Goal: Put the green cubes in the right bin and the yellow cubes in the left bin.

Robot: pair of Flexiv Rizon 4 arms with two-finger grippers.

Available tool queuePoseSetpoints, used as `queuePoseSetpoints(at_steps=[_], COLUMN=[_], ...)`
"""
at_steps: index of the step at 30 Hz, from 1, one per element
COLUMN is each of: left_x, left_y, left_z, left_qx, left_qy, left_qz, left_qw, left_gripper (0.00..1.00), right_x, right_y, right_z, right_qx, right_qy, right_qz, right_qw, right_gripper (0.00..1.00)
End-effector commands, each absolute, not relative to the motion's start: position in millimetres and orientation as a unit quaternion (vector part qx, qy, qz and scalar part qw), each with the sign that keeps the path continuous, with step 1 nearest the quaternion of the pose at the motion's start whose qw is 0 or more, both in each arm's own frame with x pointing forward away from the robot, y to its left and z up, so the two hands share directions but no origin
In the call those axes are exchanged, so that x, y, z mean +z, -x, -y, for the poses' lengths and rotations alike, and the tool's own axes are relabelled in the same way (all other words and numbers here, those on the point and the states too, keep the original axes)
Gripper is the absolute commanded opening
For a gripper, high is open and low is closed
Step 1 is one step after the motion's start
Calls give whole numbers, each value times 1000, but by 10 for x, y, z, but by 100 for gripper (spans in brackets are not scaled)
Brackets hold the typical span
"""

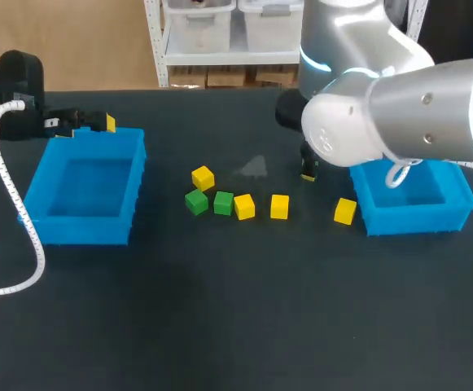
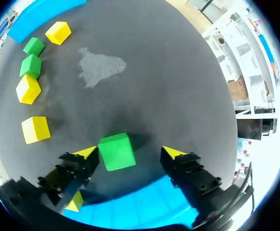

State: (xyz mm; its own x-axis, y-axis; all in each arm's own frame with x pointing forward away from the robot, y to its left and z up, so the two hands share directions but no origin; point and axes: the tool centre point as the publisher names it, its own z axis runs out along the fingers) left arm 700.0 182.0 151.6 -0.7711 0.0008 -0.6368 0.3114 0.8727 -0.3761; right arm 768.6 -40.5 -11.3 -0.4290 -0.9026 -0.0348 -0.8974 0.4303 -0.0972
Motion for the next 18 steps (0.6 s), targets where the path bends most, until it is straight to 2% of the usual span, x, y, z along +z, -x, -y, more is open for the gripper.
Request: queuePoseSetpoints(at_steps=[1, 10, 18], left_x=[1501, 1501, 1501], left_y=[-6998, -6998, -6998], left_z=[-1842, -1842, -1842], left_qx=[-242, -242, -242], left_qy=[-88, -88, -88], left_qz=[-908, -908, -908], left_qw=[330, 330, 330], left_gripper=[100, 100, 100], right_x=[-120, -64, 382], right_y=[-7525, -7461, -7585], right_z=[397, 501, 578], right_qx=[-39, -44, -43], right_qy=[532, 515, 484], right_qz=[-844, -854, -865], right_qw=[50, 63, 122], right_gripper=[0, 0, 0])
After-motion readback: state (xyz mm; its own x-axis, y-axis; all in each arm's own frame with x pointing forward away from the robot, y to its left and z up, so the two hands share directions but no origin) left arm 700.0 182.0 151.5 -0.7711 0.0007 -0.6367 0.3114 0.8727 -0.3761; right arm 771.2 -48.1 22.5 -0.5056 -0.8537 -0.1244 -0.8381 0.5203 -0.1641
